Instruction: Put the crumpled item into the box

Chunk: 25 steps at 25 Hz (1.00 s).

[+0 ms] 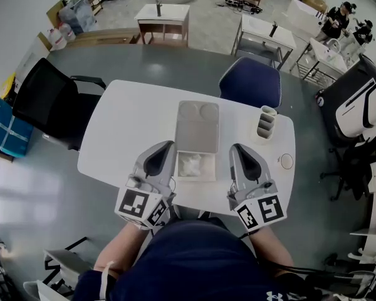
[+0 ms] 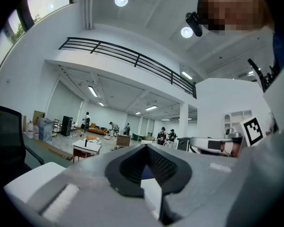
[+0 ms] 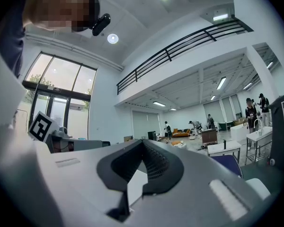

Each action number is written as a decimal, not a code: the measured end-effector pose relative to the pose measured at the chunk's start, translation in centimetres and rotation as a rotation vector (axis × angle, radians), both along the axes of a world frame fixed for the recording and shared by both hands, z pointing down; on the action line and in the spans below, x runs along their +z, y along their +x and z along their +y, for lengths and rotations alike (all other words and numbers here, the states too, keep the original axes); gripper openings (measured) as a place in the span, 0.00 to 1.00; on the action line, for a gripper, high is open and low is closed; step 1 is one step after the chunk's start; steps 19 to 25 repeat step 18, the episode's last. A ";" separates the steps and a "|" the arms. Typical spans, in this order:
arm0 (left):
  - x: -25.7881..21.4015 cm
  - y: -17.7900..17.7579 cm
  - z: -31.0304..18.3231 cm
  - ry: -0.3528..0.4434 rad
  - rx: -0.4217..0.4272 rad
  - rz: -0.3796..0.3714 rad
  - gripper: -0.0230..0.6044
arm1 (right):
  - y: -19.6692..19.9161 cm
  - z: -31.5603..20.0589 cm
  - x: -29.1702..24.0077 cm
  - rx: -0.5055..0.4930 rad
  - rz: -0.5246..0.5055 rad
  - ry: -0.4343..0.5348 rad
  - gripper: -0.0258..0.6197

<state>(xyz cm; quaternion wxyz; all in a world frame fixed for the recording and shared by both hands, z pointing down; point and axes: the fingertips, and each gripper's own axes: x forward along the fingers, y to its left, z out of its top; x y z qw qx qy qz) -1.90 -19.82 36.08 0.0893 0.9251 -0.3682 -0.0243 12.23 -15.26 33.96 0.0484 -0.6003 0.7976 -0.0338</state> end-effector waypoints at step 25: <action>1.5 0.5 0.1 -0.020 0.018 -0.023 0.04 | 1.1 0.1 0.6 0.036 -0.024 -0.007 0.04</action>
